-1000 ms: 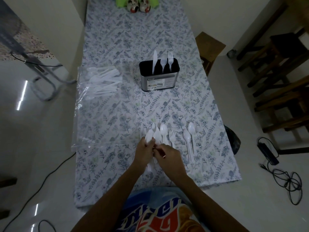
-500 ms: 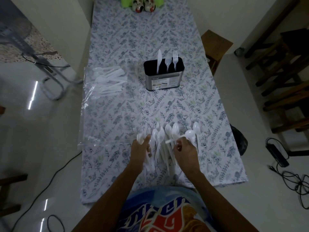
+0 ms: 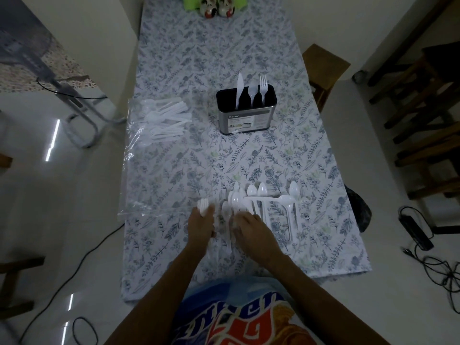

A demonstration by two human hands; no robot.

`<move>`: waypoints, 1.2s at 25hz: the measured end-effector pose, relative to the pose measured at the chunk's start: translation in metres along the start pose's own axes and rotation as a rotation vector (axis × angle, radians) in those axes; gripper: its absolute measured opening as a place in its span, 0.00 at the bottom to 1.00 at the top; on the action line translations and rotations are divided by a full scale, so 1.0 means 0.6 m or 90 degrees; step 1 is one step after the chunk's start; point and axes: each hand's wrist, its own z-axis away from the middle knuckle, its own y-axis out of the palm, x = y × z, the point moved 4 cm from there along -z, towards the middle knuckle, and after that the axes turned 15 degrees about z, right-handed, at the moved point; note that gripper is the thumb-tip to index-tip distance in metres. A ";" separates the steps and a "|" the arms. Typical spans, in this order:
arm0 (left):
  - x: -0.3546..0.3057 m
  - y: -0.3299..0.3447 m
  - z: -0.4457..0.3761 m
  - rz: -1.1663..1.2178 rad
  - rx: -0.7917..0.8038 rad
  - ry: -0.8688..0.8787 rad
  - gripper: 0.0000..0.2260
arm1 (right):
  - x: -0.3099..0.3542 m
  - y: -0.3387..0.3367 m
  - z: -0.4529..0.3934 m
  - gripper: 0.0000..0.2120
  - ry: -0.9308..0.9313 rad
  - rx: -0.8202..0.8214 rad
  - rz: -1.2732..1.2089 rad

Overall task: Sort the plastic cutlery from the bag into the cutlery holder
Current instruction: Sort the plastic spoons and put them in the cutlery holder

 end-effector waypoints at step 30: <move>-0.023 0.066 0.064 -0.138 0.324 -0.056 0.35 | -0.007 -0.027 0.002 0.05 0.196 0.122 -0.499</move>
